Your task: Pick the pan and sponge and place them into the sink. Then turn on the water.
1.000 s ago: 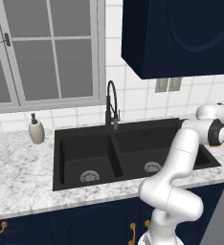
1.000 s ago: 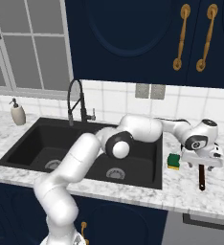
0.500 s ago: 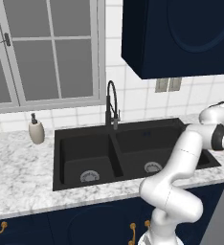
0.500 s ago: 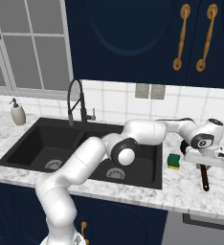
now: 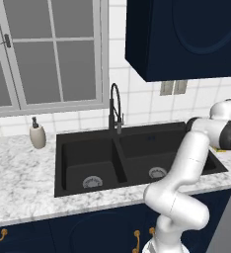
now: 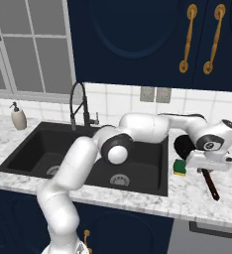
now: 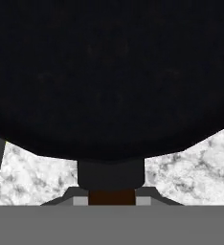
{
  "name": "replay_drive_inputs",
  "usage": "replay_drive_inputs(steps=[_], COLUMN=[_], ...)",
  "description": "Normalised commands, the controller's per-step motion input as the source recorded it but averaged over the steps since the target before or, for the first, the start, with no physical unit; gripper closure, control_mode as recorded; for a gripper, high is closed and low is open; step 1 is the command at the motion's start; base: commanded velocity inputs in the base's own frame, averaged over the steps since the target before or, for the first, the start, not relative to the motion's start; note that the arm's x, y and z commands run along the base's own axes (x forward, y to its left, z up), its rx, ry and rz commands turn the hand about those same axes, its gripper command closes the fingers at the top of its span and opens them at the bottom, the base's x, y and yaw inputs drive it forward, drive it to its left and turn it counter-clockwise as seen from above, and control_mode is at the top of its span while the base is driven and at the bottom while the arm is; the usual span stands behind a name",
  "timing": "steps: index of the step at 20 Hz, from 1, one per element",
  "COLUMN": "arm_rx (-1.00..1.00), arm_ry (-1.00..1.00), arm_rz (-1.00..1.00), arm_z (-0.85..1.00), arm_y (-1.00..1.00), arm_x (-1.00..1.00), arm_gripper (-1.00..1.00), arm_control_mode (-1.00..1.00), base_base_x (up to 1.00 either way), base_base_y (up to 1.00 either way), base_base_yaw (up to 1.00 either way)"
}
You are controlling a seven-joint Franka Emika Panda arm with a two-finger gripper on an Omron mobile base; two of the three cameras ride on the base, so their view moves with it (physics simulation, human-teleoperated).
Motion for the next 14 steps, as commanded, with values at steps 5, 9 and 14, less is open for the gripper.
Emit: replay_drive_inputs(steps=[5,9,14], arm_rx=[-0.25,-0.27,-0.26], arm_ry=[-0.18,-0.06,0.05], arm_rz=[0.23,0.24,0.28], arm_z=[0.17,0.47,0.51], arm_y=[1.00,1.00,1.00], arm_x=[-0.56,-0.29,-0.01], arm_gripper=[1.00,1.00,1.00], arm_control_mode=[-1.00,-1.00,-1.00], base_base_x=[0.00,0.00,0.00], base_base_y=[0.00,0.00,0.00], base_base_yaw=[0.00,0.00,0.00])
